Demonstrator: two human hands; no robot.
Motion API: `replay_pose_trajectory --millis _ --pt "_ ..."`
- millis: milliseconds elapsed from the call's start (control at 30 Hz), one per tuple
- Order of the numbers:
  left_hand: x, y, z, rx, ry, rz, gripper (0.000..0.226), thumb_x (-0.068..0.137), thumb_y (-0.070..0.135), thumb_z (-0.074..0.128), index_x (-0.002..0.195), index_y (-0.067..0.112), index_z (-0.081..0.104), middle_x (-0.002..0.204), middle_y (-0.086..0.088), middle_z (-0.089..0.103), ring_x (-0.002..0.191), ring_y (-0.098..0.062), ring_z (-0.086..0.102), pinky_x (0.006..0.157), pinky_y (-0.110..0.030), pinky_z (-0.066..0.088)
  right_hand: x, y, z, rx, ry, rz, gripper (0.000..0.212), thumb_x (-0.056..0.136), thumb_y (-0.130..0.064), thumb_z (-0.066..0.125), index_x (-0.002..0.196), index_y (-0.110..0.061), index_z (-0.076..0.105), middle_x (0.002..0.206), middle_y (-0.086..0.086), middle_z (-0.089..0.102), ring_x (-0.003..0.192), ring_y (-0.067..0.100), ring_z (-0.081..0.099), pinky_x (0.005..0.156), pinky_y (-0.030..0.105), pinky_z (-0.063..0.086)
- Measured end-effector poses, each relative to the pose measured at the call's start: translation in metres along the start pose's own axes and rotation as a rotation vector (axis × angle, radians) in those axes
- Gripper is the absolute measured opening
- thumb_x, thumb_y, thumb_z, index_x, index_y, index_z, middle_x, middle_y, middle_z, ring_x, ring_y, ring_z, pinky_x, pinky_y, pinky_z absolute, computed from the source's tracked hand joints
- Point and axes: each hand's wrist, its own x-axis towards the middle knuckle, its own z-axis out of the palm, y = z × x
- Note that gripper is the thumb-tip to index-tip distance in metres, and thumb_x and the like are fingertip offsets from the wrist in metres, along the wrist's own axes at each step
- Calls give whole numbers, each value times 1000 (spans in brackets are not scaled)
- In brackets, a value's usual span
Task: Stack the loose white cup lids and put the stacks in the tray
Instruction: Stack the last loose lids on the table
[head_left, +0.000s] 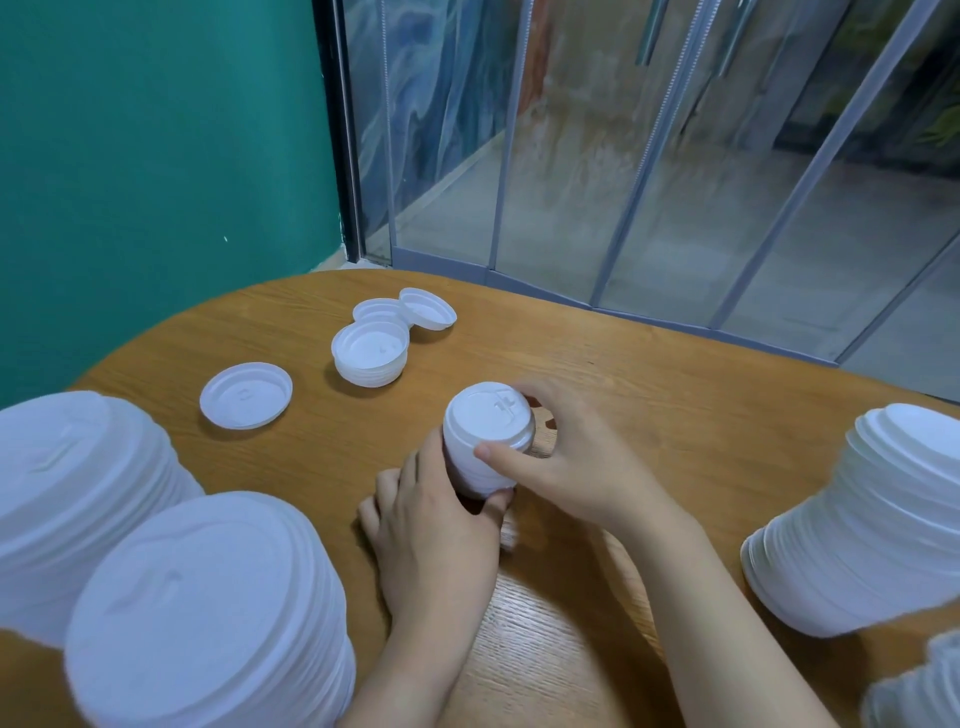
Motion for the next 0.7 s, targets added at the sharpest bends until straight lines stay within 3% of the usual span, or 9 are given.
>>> replay_pose_trajectory --millis 167,300,467,600,700 --pt "-1 0 -1 -2 20 0 72 76 57 80 137 35 49 122 16 64 117 -18 48 98 -35 28 2 -4 -2 33 -56 15 78 69 -73 73 136 -39 53 129 -27 54 119 -7 47 96 19 39" --pt "-1 2 -1 15 16 -11 70 74 53 82 134 33 51 120 15 66 115 -19 50 97 -37 32 26 -9 -15 90 -2 20 92 68 -86 61 143 -34 52 132 -20 54 119 -6 51 95 19 42" --pt "-2 1 2 7 44 4 74 73 59 82 136 34 51 123 18 64 114 -17 49 94 -35 29 100 -4 -19 15 113 -81 36 96 -45 67 127 -26 65 123 -10 63 114 8 57 98 32 48" --pt "-2 -3 8 17 73 25 76 66 57 87 131 33 55 120 17 66 112 -17 52 95 -37 32 164 22 10 -360 -93 -217 47 94 -40 72 138 -28 60 142 -5 58 133 17 46 114 43 40" --pt "0 -6 14 42 88 39 82 56 57 92 126 31 59 114 16 69 106 -18 57 92 -37 31 186 36 36 -376 -104 -249 57 90 -44 76 141 -28 58 148 -3 55 139 19 43 118 45 36"
